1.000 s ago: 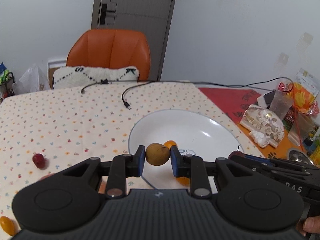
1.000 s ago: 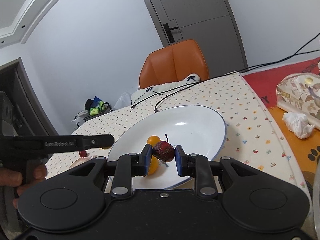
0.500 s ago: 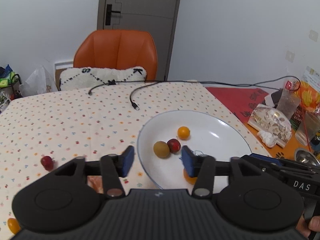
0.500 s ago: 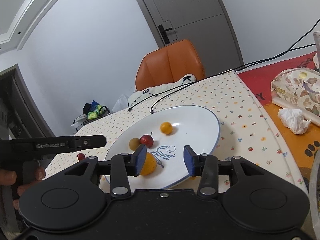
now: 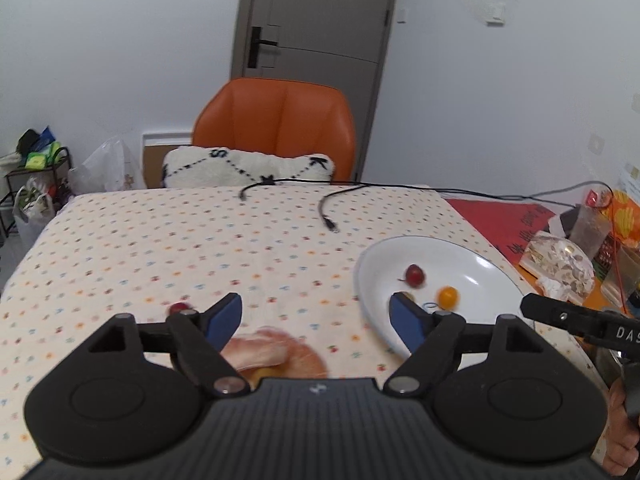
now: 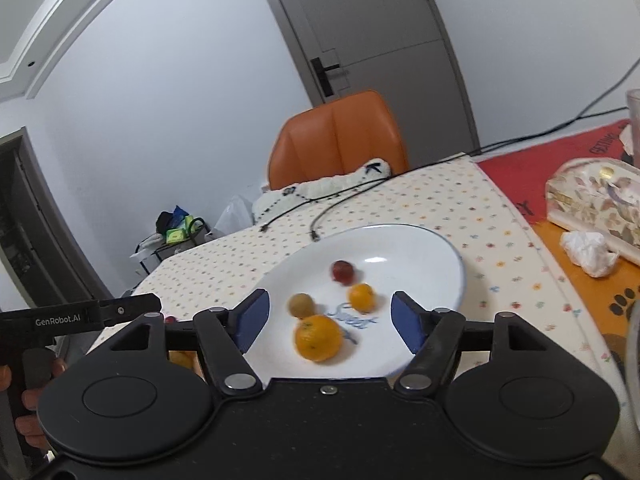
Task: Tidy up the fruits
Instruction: 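Move both open tools back toward the pomelo segment and small orange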
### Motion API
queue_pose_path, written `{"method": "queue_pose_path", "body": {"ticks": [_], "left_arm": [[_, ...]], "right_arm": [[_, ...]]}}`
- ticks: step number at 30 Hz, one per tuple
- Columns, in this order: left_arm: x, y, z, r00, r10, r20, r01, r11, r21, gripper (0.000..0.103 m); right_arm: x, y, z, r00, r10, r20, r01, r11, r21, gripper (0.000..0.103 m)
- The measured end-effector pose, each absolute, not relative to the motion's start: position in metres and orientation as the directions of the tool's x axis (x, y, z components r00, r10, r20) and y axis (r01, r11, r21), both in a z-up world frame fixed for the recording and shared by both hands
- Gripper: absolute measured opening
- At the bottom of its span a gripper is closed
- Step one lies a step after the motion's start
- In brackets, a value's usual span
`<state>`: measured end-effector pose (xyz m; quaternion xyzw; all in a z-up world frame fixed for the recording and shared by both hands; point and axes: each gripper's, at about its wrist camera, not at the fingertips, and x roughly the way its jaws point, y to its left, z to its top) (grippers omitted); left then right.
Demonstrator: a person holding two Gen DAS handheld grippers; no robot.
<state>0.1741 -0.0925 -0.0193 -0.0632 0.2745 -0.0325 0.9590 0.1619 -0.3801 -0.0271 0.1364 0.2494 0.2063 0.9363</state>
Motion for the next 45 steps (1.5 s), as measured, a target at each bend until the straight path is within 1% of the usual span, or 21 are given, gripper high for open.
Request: {"method": "queue_pose_path", "body": {"ticks": [4,8,11,13,17,21,26,37,43,45], "left_arm": [[0.161,-0.068,-0.018,0.855,-0.075,-0.514,-0.004,0.989,-0.150,0.080],[0.147,-0.046,-0.020,0.860,-0.057,-0.506,-0.032,0.985,-0.167,0.080],[0.138,-0.033,-0.021,0.863,-0.014,-0.505,-0.070,0.986,-0.148,0.080],[0.132,-0.022,-0.022,0.862,-0.014,-0.507,-0.076,0.985,-0.158,0.080],[0.120,-0.003,-0.022,0.865,-0.005,-0.502,-0.099,0.979,-0.179,0.080],[0.106,0.012,-0.023,0.866,0.000,-0.499,-0.111,0.975,-0.194,0.080],[0.092,0.031,-0.028,0.866,0.014,-0.500,-0.134,0.970,-0.204,0.080],[0.069,0.055,-0.032,0.876,0.018,-0.483,-0.146,0.962,-0.229,0.080],[0.067,0.057,-0.041,0.874,0.004,-0.486,-0.141,0.959,-0.245,0.077],[0.069,0.057,-0.045,0.871,0.000,-0.491,-0.139,0.959,-0.247,0.074]], "right_arm": [[0.152,-0.362,-0.021,0.794,0.452,-0.407,-0.334,0.883,0.330,0.078],[0.142,-0.346,-0.019,0.794,0.455,-0.403,-0.348,0.884,0.312,0.083],[0.136,-0.337,-0.018,0.802,0.443,-0.401,-0.339,0.890,0.305,0.084],[0.132,-0.331,-0.018,0.805,0.438,-0.400,-0.334,0.892,0.305,0.088],[0.124,-0.319,-0.017,0.810,0.425,-0.404,-0.329,0.900,0.287,0.093],[0.119,-0.308,-0.016,0.807,0.433,-0.402,-0.339,0.896,0.287,0.099],[0.111,-0.291,-0.015,0.799,0.446,-0.404,-0.352,0.891,0.288,0.103],[0.103,-0.253,-0.013,0.765,0.474,-0.437,-0.399,0.880,0.258,0.103],[0.104,-0.232,-0.016,0.739,0.488,-0.464,-0.428,0.872,0.236,0.103],[0.105,-0.226,-0.018,0.731,0.490,-0.475,-0.432,0.871,0.232,0.103]]}}
